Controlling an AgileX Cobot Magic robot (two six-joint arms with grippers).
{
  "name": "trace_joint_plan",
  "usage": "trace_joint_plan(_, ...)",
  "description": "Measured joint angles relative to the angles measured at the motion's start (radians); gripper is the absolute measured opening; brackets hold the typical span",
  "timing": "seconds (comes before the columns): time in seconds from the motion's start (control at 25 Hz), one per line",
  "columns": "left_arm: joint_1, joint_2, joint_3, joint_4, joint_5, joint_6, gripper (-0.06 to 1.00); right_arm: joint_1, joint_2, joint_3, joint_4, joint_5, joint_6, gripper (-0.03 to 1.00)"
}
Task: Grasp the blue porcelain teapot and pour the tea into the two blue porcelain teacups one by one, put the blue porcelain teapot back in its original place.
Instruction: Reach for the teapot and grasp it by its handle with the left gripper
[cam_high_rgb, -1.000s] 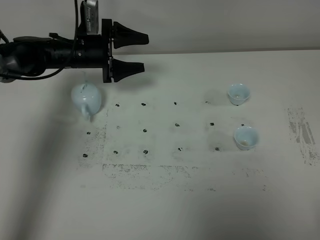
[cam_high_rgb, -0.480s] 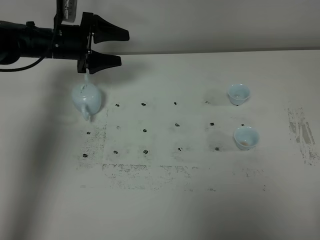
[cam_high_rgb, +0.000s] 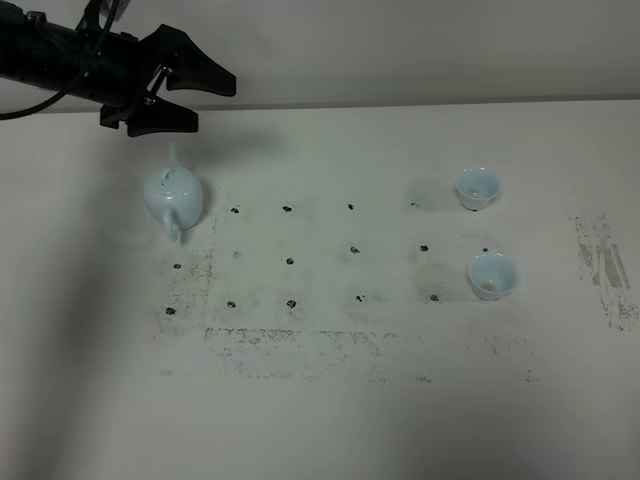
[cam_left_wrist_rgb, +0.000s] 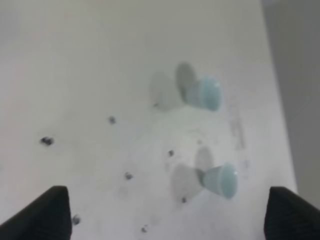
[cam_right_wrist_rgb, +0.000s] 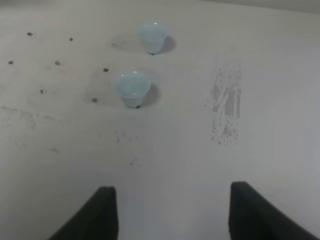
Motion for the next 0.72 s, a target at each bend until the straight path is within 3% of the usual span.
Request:
trace_joint_plan(0.4, 0.000, -0.143, 0.000, 0.365, -0.052, -0.177, 0.74, 0.000, 0.000, 0.000, 0.000, 0.000, 0.000, 0.47)
trace_joint_plan(0.56, 0.000, -0.183, 0.000, 0.521, -0.022, -0.284, 0.74, 0.000, 0.000, 0.000, 0.000, 0.000, 0.000, 0.47)
trace_joint_plan(0.72, 0.000, -0.218, 0.000, 0.630, 0.029, -0.323, 0.74, 0.000, 0.000, 0.000, 0.000, 0.000, 0.000, 0.47)
